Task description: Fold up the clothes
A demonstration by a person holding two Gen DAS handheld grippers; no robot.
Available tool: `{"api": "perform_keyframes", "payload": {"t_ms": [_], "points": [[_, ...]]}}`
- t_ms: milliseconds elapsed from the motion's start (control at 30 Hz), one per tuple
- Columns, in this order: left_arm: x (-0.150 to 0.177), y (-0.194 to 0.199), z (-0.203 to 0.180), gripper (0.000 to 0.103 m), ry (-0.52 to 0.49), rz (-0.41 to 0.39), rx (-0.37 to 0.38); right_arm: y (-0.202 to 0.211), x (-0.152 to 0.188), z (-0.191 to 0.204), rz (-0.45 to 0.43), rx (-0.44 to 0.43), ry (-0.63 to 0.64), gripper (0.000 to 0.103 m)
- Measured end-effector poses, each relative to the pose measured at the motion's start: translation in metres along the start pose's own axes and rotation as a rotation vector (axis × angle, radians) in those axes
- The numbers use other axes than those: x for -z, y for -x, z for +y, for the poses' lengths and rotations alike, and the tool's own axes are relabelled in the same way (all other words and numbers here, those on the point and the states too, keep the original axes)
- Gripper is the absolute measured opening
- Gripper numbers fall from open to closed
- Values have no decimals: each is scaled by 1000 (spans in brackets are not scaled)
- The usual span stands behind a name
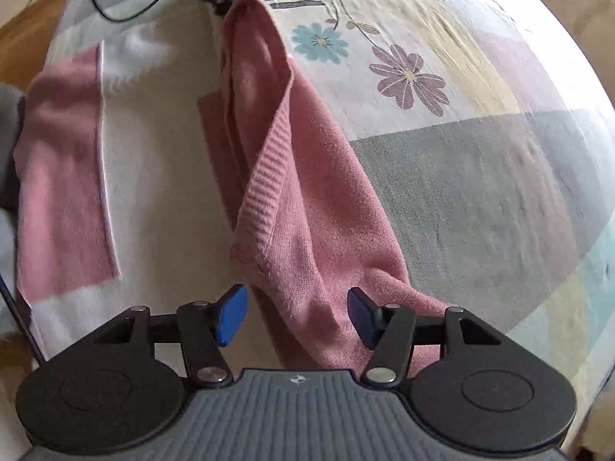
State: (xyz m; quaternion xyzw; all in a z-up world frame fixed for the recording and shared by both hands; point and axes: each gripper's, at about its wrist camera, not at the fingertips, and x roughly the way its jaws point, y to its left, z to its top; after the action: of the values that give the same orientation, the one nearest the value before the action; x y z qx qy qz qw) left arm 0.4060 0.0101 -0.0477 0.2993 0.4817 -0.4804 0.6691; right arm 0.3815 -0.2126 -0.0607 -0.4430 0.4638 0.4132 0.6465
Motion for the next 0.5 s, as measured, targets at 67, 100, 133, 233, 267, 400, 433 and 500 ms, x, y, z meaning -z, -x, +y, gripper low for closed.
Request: {"api": "perform_keyframes", "payload": {"t_ms": [67,100,133,233,267,400,433,500], "points": [[0,0,0,9,1,1,-2,-1,3,11,1,71,104,64],[0,0,1,9,5,2,-4,-4,4,15,5,100,154,64],[0,2,0,9,4,0,-11,-9,4,17,21,116,194,63],[-2,8,1,9,-4,-7,-47,-22,4,20,73,149,284,11],[-3,11,1,9,-8,-11,-62,-19,2,16,66,146,270,11],[-13,19,17,9,14,-46,-150,-1,-11,-19,-2,154,102,11],[-15,21,23,9,24,-54,-175,3,-15,-30,-16,166,65,11],[-20,24,38,9,51,-67,-236,5,-21,-50,-37,194,13,11]]}}
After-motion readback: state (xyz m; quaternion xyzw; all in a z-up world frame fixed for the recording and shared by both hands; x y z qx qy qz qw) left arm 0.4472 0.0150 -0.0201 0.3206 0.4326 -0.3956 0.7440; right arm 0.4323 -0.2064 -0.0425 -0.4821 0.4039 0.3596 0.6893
